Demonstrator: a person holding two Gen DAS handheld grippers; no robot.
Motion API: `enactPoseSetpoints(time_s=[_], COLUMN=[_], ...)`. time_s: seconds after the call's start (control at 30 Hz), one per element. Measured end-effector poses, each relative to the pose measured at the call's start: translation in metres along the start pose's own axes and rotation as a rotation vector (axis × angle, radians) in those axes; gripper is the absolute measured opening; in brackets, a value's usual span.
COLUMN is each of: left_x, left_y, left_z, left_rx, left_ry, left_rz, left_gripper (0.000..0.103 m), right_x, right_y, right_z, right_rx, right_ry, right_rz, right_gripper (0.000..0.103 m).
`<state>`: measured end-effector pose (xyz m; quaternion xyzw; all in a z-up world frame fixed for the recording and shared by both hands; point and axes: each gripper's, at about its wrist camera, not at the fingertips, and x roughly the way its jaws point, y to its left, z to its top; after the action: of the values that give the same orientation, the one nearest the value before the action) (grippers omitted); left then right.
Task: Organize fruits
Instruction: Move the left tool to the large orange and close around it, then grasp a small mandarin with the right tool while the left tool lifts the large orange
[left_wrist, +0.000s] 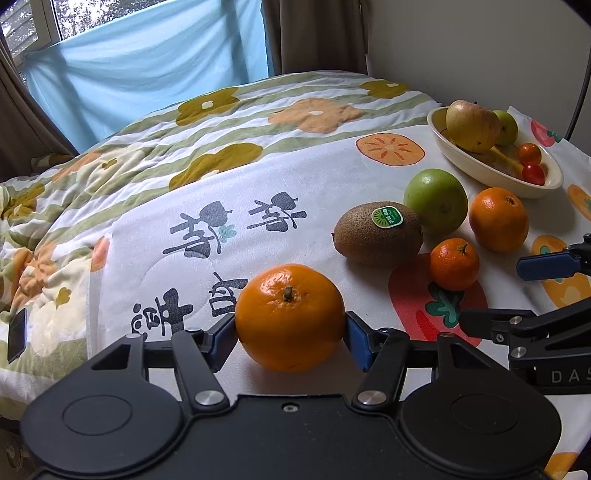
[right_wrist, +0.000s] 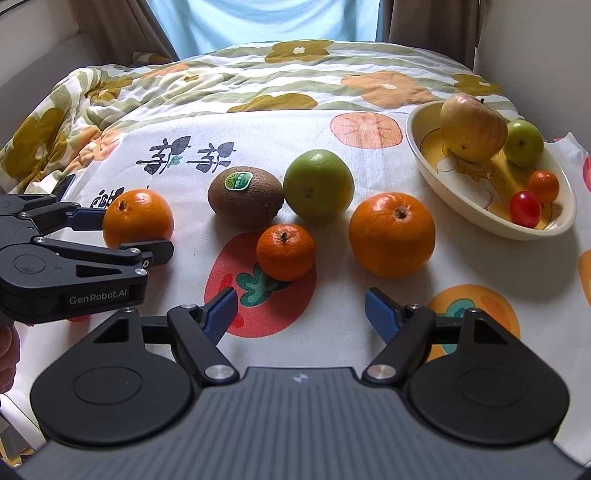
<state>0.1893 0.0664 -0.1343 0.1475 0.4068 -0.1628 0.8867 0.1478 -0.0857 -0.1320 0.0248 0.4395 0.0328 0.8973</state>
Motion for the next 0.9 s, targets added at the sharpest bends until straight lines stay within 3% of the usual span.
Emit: enactPoseSetpoints(time_s=[0.33, 0.43, 0.9], left_x=[-0.005, -0.009, -0.045], left_y=[0.007, 0.007, -0.006], left_z=[-0.004, -0.005, 0.004], left_rx=[-0.028, -0.044, -0.078], left_ry=[0.009, 0.007, -0.022], left_rz=[0.023, 0.026, 0.023], left_gripper=[0.066, 0.066, 0.066], right_x=[0.019, 0.024, -0.011], right_y=[0.007, 0.010, 0.008], right_z=[0.018, 0.020, 0.019], right_rx=[-0.011, -0.038, -0.063], right_ry=[-0.015, -0.017, -0.051], right_rz=[0.022, 0.014, 0.060], right_gripper=[0.073, 0.054, 0.053])
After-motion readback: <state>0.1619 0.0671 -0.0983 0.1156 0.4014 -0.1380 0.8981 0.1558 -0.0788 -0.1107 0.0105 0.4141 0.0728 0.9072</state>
